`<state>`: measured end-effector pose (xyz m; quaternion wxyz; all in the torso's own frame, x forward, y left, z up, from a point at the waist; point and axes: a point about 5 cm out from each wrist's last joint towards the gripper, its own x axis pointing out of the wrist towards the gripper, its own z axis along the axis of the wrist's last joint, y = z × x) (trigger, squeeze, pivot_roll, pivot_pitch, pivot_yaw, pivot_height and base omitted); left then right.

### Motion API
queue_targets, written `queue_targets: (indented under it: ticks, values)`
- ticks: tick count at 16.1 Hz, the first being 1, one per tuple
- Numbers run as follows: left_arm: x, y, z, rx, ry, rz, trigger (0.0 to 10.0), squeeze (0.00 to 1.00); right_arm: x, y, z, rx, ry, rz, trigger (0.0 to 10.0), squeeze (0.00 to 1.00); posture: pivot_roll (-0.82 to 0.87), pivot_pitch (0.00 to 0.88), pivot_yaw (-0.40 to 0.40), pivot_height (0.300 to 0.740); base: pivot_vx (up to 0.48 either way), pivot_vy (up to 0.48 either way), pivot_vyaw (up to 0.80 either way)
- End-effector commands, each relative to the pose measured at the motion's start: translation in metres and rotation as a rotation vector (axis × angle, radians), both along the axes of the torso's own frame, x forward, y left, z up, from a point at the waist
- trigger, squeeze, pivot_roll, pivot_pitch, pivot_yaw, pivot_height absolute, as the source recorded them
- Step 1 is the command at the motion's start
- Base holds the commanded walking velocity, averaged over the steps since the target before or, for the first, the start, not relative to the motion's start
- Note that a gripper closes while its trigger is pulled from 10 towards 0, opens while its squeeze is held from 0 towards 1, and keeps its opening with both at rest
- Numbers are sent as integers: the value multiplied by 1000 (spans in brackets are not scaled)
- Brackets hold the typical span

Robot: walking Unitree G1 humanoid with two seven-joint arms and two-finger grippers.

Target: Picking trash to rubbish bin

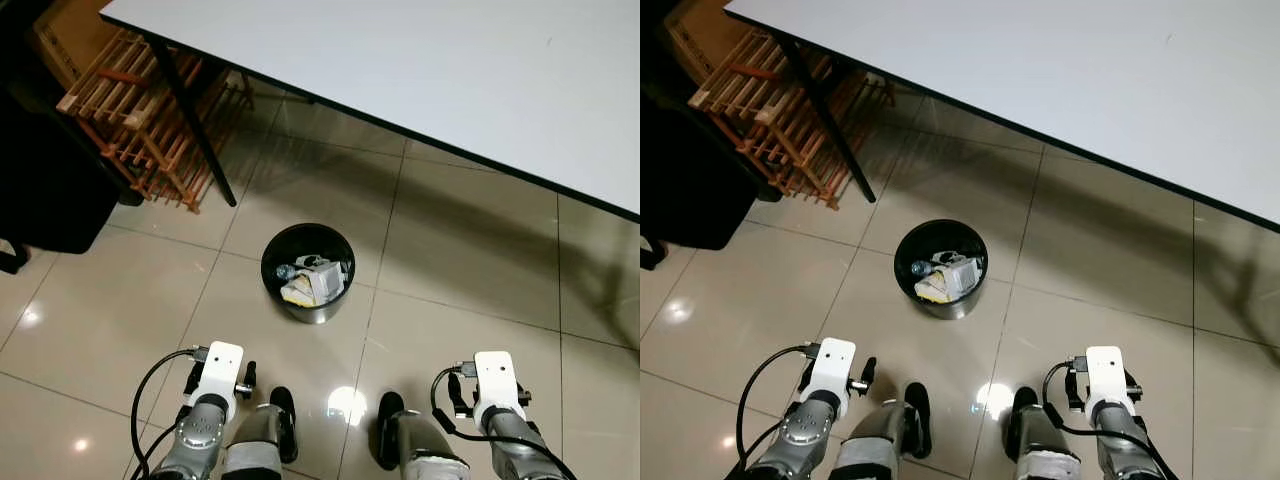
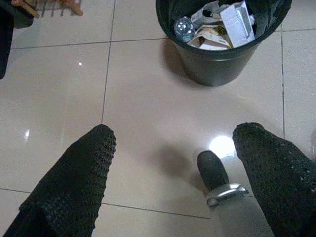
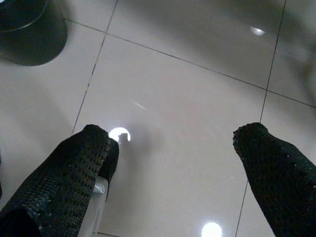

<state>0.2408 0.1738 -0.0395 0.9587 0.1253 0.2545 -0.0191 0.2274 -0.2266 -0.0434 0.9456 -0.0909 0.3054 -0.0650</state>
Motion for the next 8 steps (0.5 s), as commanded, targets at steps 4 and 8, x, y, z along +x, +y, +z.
queue_targets:
  ticks: [4,8]
  values:
    - [-10,6,-7,-1,43,22,10000,0,-10,2,-8,14,43,-8,10000,0,36,325,65,740,0,0,0]
    - [-11,6,-8,-4,45,21,10000,0,-8,4,-8,27,48,-9,10000,0,43,328,67,740,0,0,0]
